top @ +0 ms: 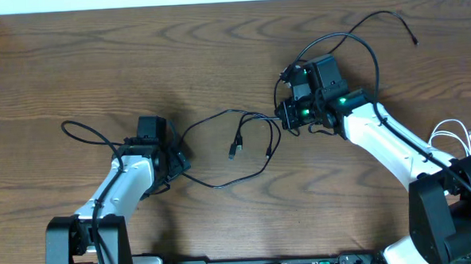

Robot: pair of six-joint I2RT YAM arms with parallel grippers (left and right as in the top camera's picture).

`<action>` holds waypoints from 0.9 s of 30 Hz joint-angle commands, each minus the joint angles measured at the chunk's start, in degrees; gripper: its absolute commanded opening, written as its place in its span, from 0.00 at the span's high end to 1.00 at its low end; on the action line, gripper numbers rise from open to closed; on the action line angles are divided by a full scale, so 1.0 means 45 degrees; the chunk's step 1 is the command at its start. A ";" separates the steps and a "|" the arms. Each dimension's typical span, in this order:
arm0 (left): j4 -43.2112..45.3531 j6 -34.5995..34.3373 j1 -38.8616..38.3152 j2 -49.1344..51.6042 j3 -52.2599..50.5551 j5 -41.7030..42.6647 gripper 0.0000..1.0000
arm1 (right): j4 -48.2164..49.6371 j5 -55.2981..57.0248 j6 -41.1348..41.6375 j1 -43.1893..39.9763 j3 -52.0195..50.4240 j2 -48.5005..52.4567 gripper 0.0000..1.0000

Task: Untangle cables
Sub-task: 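Pull the held black cable up-right with the right gripper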

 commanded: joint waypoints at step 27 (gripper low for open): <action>-0.0185 0.0078 0.0005 0.0437 -0.0471 -0.0126 0.02 | -0.0942 0.8850 0.0243 0.0068 -0.0024 -0.0078 0.99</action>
